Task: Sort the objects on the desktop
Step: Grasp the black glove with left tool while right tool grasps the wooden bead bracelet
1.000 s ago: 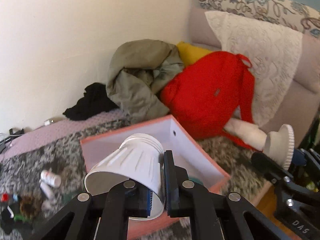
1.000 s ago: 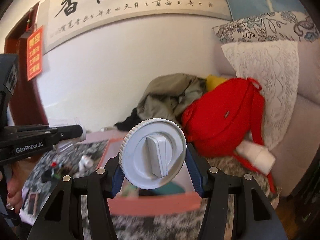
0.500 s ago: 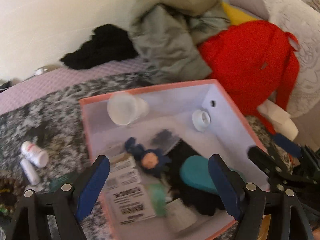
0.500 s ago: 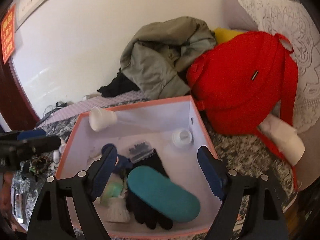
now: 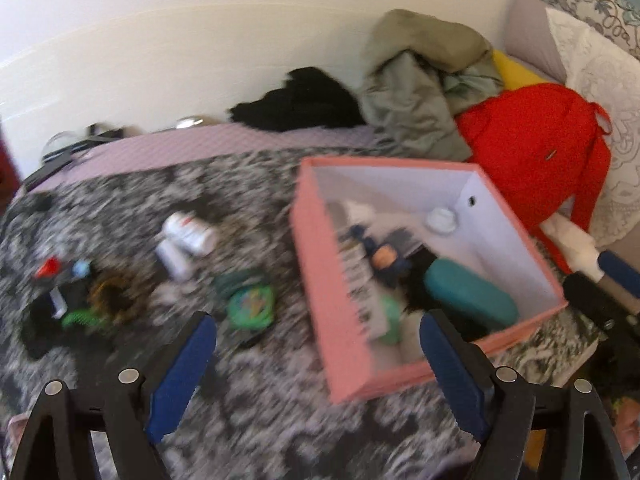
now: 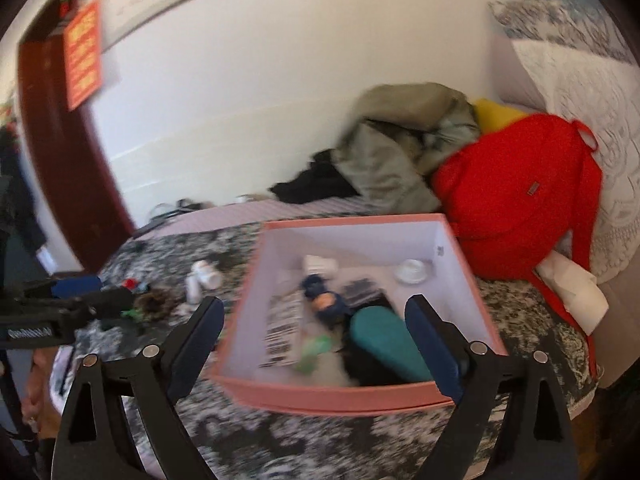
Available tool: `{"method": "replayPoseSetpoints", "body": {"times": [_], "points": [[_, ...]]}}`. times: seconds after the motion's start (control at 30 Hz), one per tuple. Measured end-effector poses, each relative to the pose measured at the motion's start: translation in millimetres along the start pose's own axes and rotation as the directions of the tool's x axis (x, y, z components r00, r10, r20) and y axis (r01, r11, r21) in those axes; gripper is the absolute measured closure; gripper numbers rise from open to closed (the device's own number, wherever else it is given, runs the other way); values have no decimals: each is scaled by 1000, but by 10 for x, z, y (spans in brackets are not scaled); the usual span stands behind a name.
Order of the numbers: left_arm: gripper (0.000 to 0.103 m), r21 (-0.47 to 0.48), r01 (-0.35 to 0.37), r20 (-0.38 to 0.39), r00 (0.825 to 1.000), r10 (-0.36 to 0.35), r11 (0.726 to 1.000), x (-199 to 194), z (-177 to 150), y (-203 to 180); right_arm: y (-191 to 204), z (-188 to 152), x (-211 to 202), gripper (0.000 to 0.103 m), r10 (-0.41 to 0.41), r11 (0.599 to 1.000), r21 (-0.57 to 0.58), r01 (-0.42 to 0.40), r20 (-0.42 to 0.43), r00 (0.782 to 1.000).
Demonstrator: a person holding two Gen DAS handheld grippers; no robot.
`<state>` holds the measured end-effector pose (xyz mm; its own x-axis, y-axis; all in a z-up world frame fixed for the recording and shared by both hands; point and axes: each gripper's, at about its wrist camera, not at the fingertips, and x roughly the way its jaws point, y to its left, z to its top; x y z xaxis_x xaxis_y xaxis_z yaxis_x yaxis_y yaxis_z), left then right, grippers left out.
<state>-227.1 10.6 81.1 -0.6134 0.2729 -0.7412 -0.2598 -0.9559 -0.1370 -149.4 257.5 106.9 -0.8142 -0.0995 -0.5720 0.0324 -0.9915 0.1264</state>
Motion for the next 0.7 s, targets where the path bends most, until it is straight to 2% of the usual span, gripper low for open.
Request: {"method": "replayPoseSetpoints", "body": {"times": [0.17,0.33,0.53,0.63,0.7], "points": [[15,-73,-83,-39,996,80,994,-149,-445,631,799,-244,44,7,86,991,-102,-91,-57,995],[15,-201,-134,-66,990,123,970,-209,-714,1378,1506,-525,404,7,165,968,-163,-189,-153,974],[15,-346,-177,-93,984,154,921,5,-780,2233,2128,-692,1103,8,178,958,-179,-222,-236,955],[15,-409,-216,-128,976,179,887,260,-746,2646,2344,-664,1528,9,184,955,-180,-236,-265,946],[15,-462,-242,-162,969,187,853,500,-708,2959,2489,-621,1856,9,197,952,-171,-254,-290,936]]}}
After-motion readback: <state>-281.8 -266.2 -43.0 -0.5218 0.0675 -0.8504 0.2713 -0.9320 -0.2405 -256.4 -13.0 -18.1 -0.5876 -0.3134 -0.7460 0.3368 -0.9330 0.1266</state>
